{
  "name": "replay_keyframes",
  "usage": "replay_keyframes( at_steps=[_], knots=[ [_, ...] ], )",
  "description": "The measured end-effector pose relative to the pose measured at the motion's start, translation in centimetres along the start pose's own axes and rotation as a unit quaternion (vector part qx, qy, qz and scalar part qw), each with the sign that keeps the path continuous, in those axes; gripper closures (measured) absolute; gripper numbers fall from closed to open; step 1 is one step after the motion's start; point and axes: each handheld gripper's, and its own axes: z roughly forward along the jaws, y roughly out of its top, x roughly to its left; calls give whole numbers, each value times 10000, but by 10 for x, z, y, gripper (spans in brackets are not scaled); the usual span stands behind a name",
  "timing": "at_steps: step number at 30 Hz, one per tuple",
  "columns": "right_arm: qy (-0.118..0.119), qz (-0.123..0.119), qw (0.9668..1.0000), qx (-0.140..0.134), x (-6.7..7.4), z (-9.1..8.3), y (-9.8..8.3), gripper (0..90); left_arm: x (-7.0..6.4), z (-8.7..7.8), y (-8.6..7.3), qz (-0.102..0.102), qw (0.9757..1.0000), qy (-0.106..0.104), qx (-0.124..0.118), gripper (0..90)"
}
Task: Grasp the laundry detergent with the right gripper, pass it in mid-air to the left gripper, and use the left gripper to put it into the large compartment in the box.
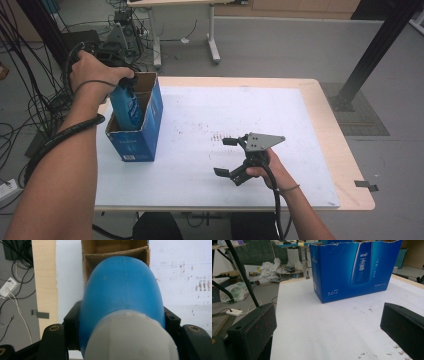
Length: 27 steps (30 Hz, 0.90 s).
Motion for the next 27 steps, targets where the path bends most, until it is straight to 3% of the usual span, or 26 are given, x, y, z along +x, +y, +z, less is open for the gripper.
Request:
replay_keyframes(
  at_steps=[16, 27],
  knots=[
    [-7, 1, 10000, 4, 0, 0, 0, 5, 10, 22, -3, 22, 9998, -196, 27, 378],
    [-19, 24, 10000, 6, 1, -2, 0, 4, 7, 44, -5, 25, 9997, -200, 120, 378]
  ],
)
